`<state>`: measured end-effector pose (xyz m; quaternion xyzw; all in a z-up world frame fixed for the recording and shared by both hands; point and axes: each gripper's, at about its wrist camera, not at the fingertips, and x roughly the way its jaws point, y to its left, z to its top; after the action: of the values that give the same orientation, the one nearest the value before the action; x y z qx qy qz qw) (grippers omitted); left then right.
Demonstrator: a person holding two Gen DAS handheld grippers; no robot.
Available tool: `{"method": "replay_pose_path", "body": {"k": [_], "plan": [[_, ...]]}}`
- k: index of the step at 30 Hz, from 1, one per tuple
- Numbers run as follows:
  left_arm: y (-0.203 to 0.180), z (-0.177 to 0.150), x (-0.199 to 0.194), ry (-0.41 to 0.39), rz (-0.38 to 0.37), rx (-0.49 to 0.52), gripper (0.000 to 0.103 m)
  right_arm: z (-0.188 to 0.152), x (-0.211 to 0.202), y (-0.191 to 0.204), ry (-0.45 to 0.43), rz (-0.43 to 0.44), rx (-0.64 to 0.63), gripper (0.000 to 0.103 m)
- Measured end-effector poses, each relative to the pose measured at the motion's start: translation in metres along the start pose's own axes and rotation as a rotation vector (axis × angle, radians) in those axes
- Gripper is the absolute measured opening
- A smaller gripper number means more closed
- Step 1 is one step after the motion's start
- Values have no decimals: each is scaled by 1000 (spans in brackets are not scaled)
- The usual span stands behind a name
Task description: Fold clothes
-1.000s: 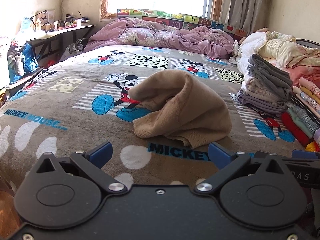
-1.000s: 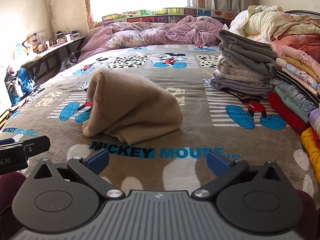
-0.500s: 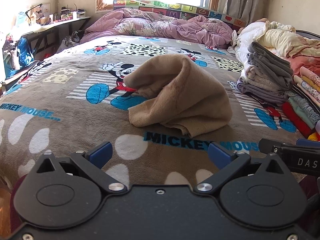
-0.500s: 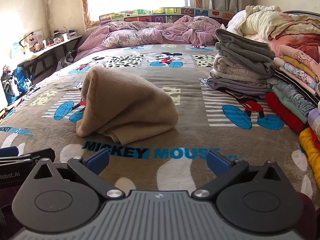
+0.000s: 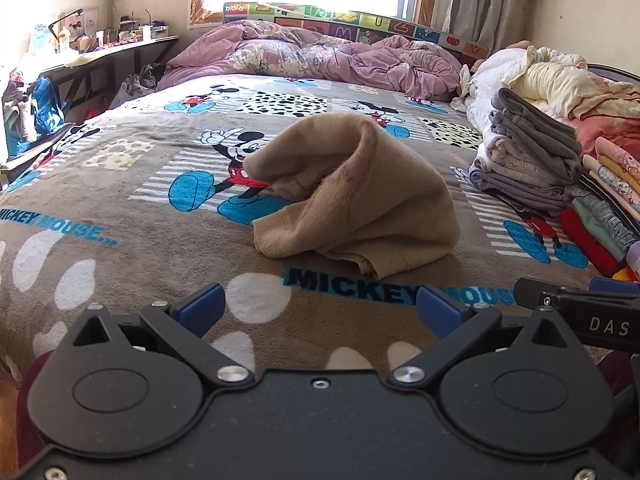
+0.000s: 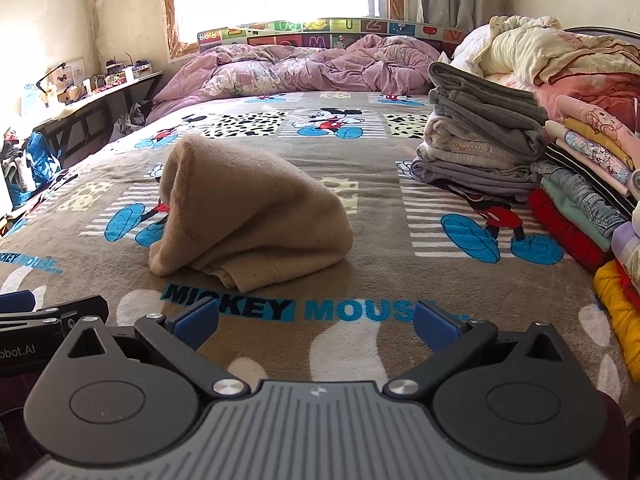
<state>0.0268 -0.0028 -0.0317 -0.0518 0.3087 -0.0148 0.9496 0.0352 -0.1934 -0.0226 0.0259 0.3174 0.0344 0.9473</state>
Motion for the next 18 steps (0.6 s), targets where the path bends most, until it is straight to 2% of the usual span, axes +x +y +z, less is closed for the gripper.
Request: {"method": "replay_pose_path", "body": {"k": [18], "plan": [[-2,-1,13,23,12,5,103,0,10,-2,20,11,3,103]]}}
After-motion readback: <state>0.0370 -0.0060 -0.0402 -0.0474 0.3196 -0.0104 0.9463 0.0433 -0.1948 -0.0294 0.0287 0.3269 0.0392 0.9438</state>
